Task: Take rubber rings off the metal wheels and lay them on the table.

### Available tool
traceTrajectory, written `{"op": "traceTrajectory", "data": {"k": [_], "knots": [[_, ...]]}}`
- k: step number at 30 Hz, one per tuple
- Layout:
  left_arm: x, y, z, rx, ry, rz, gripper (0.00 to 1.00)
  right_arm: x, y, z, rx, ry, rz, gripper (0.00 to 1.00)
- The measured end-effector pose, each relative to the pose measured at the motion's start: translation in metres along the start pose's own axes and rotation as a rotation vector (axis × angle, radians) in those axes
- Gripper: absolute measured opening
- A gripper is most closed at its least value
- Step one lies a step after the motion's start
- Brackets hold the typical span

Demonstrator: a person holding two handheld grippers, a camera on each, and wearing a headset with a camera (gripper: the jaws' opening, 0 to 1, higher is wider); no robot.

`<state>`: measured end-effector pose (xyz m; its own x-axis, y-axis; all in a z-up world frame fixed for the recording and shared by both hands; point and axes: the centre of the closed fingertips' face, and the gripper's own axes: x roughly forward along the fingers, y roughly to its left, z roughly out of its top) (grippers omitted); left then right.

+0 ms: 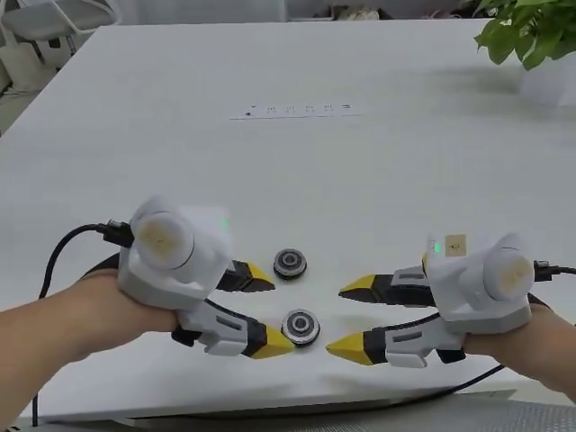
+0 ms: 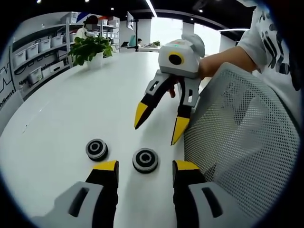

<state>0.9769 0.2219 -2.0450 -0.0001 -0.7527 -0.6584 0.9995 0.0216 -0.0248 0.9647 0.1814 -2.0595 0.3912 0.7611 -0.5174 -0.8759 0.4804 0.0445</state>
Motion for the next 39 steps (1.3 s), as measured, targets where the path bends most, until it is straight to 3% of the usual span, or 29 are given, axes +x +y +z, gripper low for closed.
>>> {"op": "traceTrajectory", "data": {"k": [16, 27, 39], "knots": [[0.016, -0.007, -0.005, 0.010, 0.035, -0.042, 0.31, 0.001, 0.001, -0.004, 0.014, 0.000, 0.008, 0.40], [0.024, -0.008, -0.003, 0.000, 0.034, -0.053, 0.26, 0.002, 0.001, -0.007, 0.012, 0.008, 0.011, 0.40], [0.028, -0.006, -0.004, -0.018, 0.031, -0.032, 0.16, 0.002, 0.002, -0.011, 0.022, 0.012, 0.016, 0.39]]}}
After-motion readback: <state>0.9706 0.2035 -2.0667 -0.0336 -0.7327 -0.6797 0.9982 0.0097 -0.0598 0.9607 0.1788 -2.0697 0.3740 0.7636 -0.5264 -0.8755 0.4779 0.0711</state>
